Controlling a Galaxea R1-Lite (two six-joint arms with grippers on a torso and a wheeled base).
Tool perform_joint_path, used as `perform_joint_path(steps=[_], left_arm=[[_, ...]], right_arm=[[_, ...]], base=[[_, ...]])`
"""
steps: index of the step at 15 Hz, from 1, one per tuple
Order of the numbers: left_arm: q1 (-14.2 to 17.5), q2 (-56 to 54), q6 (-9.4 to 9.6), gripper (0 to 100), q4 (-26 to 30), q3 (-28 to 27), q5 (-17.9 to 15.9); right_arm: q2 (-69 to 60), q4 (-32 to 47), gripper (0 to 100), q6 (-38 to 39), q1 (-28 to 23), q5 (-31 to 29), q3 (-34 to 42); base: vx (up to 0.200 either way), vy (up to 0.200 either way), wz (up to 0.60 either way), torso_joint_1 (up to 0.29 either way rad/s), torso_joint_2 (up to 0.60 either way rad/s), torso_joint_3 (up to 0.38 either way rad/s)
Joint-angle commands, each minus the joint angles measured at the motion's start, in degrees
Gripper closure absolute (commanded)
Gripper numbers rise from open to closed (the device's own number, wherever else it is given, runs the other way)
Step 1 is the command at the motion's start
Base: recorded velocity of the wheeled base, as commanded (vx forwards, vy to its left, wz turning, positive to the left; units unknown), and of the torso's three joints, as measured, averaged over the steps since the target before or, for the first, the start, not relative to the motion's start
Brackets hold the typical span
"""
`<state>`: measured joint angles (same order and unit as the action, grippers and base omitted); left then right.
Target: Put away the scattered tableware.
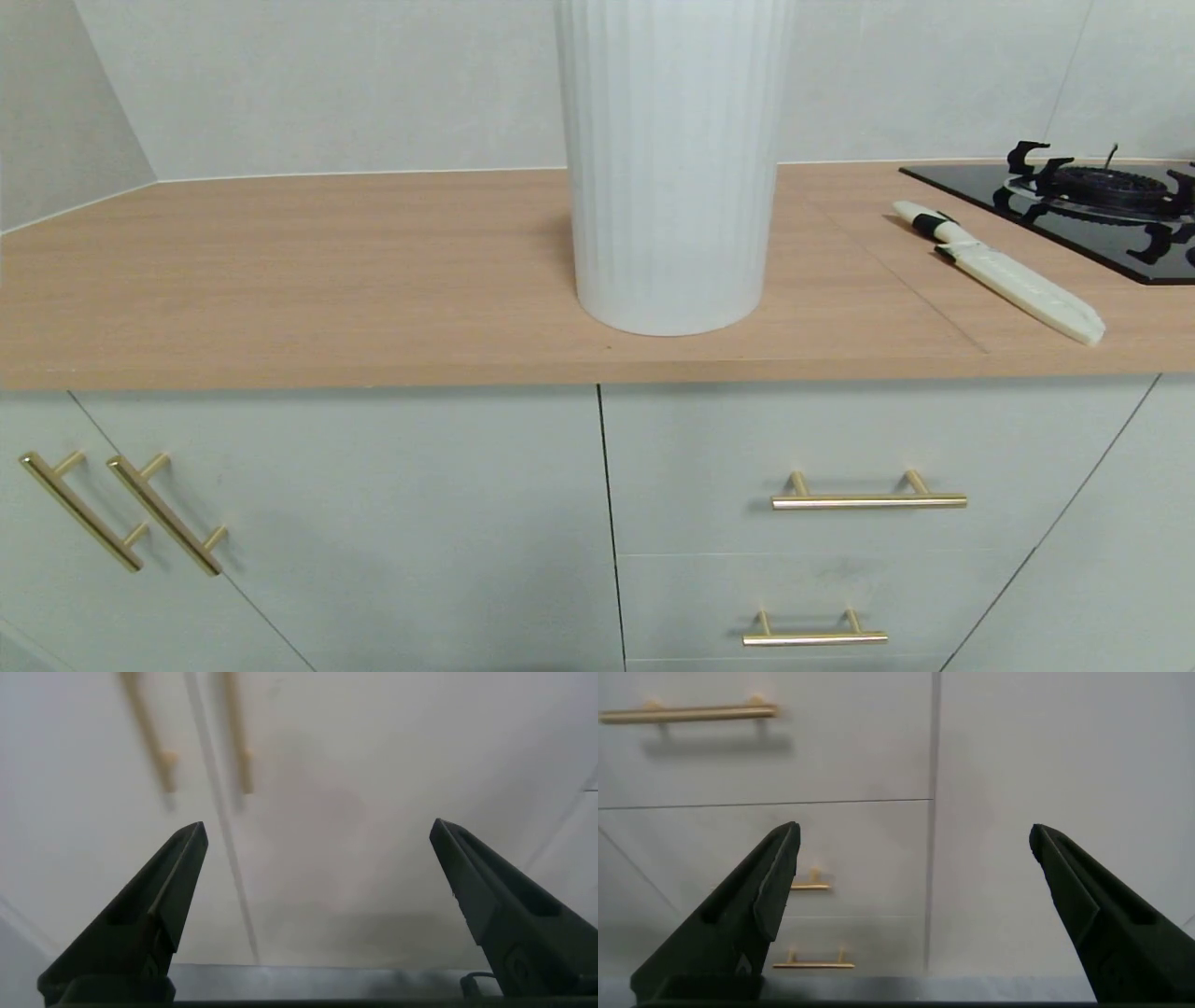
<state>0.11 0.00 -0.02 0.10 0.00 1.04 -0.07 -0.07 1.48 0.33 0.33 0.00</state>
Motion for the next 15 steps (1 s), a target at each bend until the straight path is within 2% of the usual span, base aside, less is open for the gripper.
perform_joint_path(steps=[1, 15], left_arm=[[0.0, 0.0, -0.06, 0, 0.0, 0.0, 0.0], [0.0, 0.0, -0.06, 0, 0.0, 0.0, 0.0]], right_arm=[[0.1, 0.0, 0, -0.1, 0.0, 0.0, 0.0], [0.1, 0.0, 0, -0.3, 0.0, 0.1, 0.0]], base=[[0.0, 0.0, 0.0, 0.0, 0.0, 0.0], [0.0, 0.0, 0.0, 0.0, 0.0, 0.0]])
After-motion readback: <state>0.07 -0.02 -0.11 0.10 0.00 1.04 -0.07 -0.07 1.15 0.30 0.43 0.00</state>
